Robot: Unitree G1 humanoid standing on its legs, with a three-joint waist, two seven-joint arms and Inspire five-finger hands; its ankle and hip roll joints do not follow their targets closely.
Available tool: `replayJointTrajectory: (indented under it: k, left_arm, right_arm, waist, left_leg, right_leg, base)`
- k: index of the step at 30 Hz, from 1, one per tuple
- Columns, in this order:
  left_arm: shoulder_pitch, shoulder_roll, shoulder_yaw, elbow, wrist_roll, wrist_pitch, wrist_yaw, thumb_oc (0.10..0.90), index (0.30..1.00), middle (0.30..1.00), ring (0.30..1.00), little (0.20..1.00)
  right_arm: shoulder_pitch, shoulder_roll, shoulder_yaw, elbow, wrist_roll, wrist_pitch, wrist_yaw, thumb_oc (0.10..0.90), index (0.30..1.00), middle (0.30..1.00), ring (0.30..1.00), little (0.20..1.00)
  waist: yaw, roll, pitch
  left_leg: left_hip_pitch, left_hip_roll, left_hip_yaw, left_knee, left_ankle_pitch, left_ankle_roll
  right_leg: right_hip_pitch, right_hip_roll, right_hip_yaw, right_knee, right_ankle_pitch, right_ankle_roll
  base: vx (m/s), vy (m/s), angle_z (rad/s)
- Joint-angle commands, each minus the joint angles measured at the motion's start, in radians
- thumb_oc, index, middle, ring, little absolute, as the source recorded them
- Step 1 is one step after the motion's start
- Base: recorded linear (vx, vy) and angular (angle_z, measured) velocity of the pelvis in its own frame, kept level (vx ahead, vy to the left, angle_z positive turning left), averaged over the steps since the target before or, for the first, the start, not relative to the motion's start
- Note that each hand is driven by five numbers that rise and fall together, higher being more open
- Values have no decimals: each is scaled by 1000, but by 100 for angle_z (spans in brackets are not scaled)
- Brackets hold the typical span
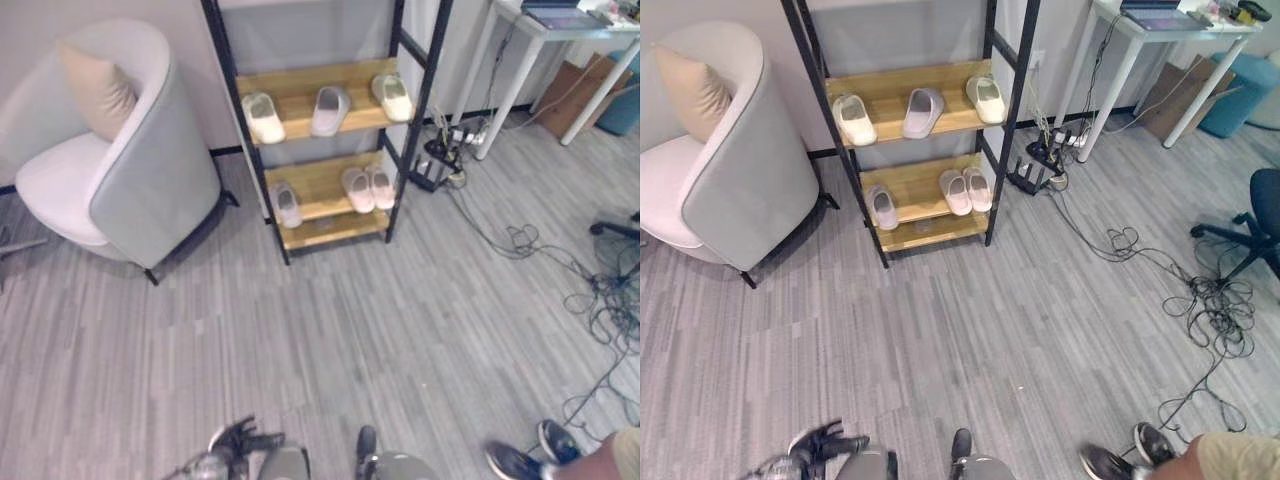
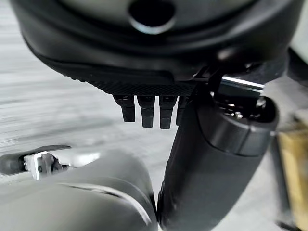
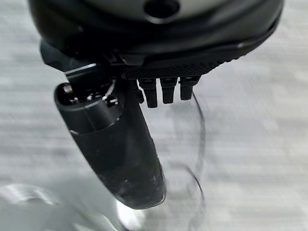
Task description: Arrange the slippers neatly on the shoe rack.
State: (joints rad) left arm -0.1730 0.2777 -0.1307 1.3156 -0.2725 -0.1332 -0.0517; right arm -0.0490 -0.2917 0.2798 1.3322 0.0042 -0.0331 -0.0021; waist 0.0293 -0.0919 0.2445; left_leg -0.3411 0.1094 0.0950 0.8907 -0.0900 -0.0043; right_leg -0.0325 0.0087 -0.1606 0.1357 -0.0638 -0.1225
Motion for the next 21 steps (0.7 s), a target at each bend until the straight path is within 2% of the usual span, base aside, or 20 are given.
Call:
replayJointTrajectory:
  k: [1, 2, 3, 6, 8, 10, 11, 12, 14, 15, 16, 17, 18, 20, 21]
  left_arm:
    - [90, -81, -53, 44, -16, 41, -6, 800, 900, 900, 900, 900]
    - [90, -81, -53, 44, -16, 41, -6, 800, 900, 900, 900, 900]
    - [99, -80, -36, 40, -29, 38, -5, 800, 900, 900, 900, 900]
    - [104, -76, -16, 48, -38, 39, -10, 800, 900, 900, 900, 900]
    - [123, -67, 24, 75, -32, 46, -8, 800, 900, 900, 900, 900]
    - [130, -60, 53, 87, -42, 48, -3, 800, 900, 900, 900, 900]
    - [134, -56, 68, 89, -55, 51, -2, 800, 900, 900, 900, 900]
    - [134, -56, 76, 86, -68, 51, -1, 800, 900, 900, 900, 900]
    - [128, -58, 79, 69, -95, 55, 2, 800, 900, 900, 900, 900]
    - [123, -54, 82, 64, -106, 57, 7, 800, 900, 900, 900, 900]
    - [115, -48, 79, 54, -119, 57, 12, 800, 900, 900, 900, 900]
    - [108, -46, 74, 47, -125, 55, 15, 800, 900, 900, 900, 900]
    - [108, -46, 74, 47, -125, 55, 15, 800, 900, 900, 900, 900]
    - [95, -46, 61, 37, -129, 49, 20, 800, 900, 900, 900, 900]
    - [91, -45, 54, 36, -127, 45, 23, 800, 900, 900, 900, 900]
  right_arm:
    - [29, -96, 18, -24, 25, -15, -16, 800, 900, 900, 900, 900]
    - [29, -96, 18, -24, 25, -15, -16, 800, 900, 900, 900, 900]
    - [34, -88, 41, -30, 4, -19, -19, 800, 900, 900, 900, 900]
    - [35, -72, 65, -35, -24, -17, -14, 800, 900, 900, 900, 900]
    - [48, -41, 89, -27, -63, -13, -9, 800, 900, 900, 900, 900]
    - [56, -17, 88, -32, -64, -10, -1, 800, 900, 900, 900, 900]
    - [68, 1, 93, -39, -75, -9, 6, 800, 900, 900, 900, 900]
    - [70, 7, 101, -39, -88, -6, 11, 800, 900, 900, 900, 900]
    - [67, 7, 110, -42, -117, 0, 14, 800, 900, 900, 900, 900]
    - [66, 9, 113, -49, -123, 2, 13, 800, 900, 900, 900, 900]
    - [65, 9, 115, -58, -123, 2, 12, 800, 900, 900, 900, 900]
    - [62, 9, 117, -64, -122, 1, 8, 800, 900, 900, 900, 900]
    - [62, 9, 117, -64, -122, 1, 8, 800, 900, 900, 900, 900]
    - [59, 8, 121, -76, -117, -5, 3, 800, 900, 900, 900, 900]
    - [57, 6, 123, -80, -111, -7, 1, 800, 900, 900, 900, 900]
  waist:
    - [43, 48, 50]
    - [43, 47, 49]
    - [75, 67, 33]
    - [103, 62, 24]
    - [109, 39, -8]
    - [107, 13, -29]
    - [110, -8, -45]
    - [112, -16, -43]
    - [112, -15, -34]
    - [107, -8, -27]
    - [98, 9, -18]
    - [87, 15, -5]
    - [86, 17, -6]
    - [65, 30, 11]
    - [55, 33, 17]
  left_leg:
    - [79, -100, 50, -518, 37, 7]
    - [80, -102, 51, -524, 42, 7]
    - [51, -98, 72, -713, 139, -14]
    - [57, -95, 107, -792, 168, -21]
    - [100, -105, 120, -816, 180, 6]
    - [119, -118, 114, -803, 158, 22]
    - [150, -132, 118, -795, 124, 42]
    - [170, -144, 121, -791, 105, 55]
    - [209, -158, 118, -786, 75, 84]
    - [236, -160, 108, -786, 61, 96]
    - [266, -155, 89, -792, 49, 104]
    - [294, -160, 72, -794, 35, 107]
    - [292, -158, 71, -794, 36, 106]
    - [319, -157, 34, -783, 17, 96]
    - [328, -160, 17, -774, 7, 90]
  right_leg:
    - [75, -10, 12, 18, -105, 134]
    - [74, -11, 12, 17, -104, 134]
    - [135, 29, 18, -6, -134, 135]
    - [189, 44, 25, -18, -159, 137]
    - [207, 43, 26, 18, -185, 149]
    - [213, 24, 20, 66, -187, 173]
    - [204, 0, 11, 136, -147, 213]
    - [181, -23, 4, 207, -93, 250]
    - [134, -74, -21, 349, 63, 319]
    - [110, -97, -36, 403, 100, 322]
    - [65, -112, -46, 466, 120, 309]
    - [34, -134, -57, 482, 81, 288]
    - [33, -131, -58, 479, 84, 287]
    - [-14, -137, -67, 404, 5, 245]
    - [-29, -129, -50, 354, -17, 235]
  base:
    - [412, -19, -4]
    - [570, -4, 2]
    - [321, -13, -2]
    - [394, 5, 3]
    - [550, 92, -19]
    - [487, 137, -10]
    - [429, 185, -5]
    - [401, 210, -1]
    - [228, 156, 8]
    - [235, 128, 12]
    - [237, 98, 18]
    - [145, 58, 28]
    - [138, 6, 57]
    - [170, -41, 93]
    - [301, -138, 100]
